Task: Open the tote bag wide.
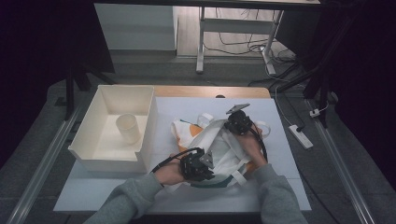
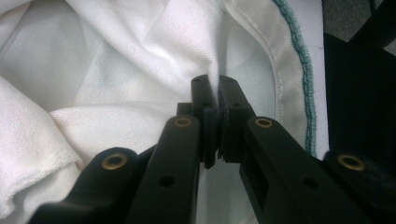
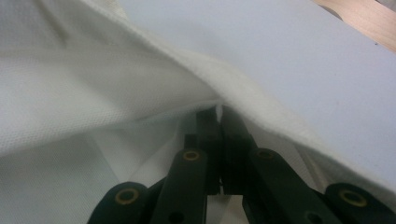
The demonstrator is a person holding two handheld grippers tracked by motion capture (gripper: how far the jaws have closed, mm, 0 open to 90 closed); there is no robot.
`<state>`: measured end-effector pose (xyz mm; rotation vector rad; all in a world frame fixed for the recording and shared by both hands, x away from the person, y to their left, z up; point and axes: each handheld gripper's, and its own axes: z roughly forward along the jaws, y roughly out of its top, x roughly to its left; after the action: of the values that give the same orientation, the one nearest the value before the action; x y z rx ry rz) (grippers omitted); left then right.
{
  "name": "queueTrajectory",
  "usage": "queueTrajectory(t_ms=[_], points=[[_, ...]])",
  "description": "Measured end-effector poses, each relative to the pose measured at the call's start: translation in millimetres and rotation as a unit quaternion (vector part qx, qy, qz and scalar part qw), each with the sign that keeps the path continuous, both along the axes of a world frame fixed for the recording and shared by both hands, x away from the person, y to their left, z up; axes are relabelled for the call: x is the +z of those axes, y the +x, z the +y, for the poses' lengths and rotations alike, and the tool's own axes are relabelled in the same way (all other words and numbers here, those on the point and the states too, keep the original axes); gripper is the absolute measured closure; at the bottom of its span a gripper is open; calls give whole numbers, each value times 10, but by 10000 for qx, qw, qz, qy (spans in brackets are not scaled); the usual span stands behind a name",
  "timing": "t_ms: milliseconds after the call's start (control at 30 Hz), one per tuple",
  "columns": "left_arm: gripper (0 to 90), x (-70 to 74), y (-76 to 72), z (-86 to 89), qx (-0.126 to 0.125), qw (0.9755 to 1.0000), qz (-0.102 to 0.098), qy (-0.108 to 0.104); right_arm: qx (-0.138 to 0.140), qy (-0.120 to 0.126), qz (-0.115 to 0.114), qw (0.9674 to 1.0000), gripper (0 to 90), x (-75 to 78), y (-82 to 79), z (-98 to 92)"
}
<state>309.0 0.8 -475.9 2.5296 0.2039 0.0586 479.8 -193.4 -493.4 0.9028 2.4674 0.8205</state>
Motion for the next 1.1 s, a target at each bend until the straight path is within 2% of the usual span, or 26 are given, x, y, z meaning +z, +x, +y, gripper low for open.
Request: queueTrajectory(t_ms=[200, 300, 333, 400, 500, 533, 567, 667, 700, 833, 900, 1000, 1100], points=[[857, 3, 0, 2, 5, 10000, 22, -11, -29, 51, -25, 10000, 880, 21, -24, -7], [827, 10, 4, 7, 32, 10000, 19, -71, -72, 171, 6, 9998, 862, 63, -50, -18], [788, 20, 7, 12, 87, 9999, -24, -113, -98, 192, 6, 9998, 827, 82, -63, -22], [653, 41, 27, 33, 203, 9996, -10, -218, -82, 360, 65, 9993, 721, 147, -115, -39], [577, 85, 43, 75, 286, 9990, -18, -356, 36, 352, -2, 9994, 593, 263, -247, -56], [548, 113, 48, 93, 337, 9985, -34, -423, 45, 395, -10, 9992, 573, 299, -288, -67], [528, 138, 49, 107, 406, 9980, -74, -479, 109, 572, -55, 9983, 559, 360, -352, -100], [488, 214, 63, 163, 604, 9958, -152, -673, 154, 899, -68, 9958, 538, 507, -528, -181], [478, 232, 67, 180, 655, 9952, -187, -705, 194, 943, -94, 9953, 534, 544, -589, -206], [444, 325, 113, 289, 1028, 9902, -331, -882, 312, 937, -183, 9949, 516, 628, -836, -285], [432, 353, 136, 332, 1203, 9875, -410, -935, 339, 977, -180, 9945, 516, 626, -940, -327], [418, 380, 193, 396, 1536, 9818, -602, -937, 410, 946, -183, 9945, 515, 590, -1083, -384], [413, 369, 272, 423, 1791, 9772, -556, -991, 454, 929, -133, 9945, 511, 539, -1203, -438]])
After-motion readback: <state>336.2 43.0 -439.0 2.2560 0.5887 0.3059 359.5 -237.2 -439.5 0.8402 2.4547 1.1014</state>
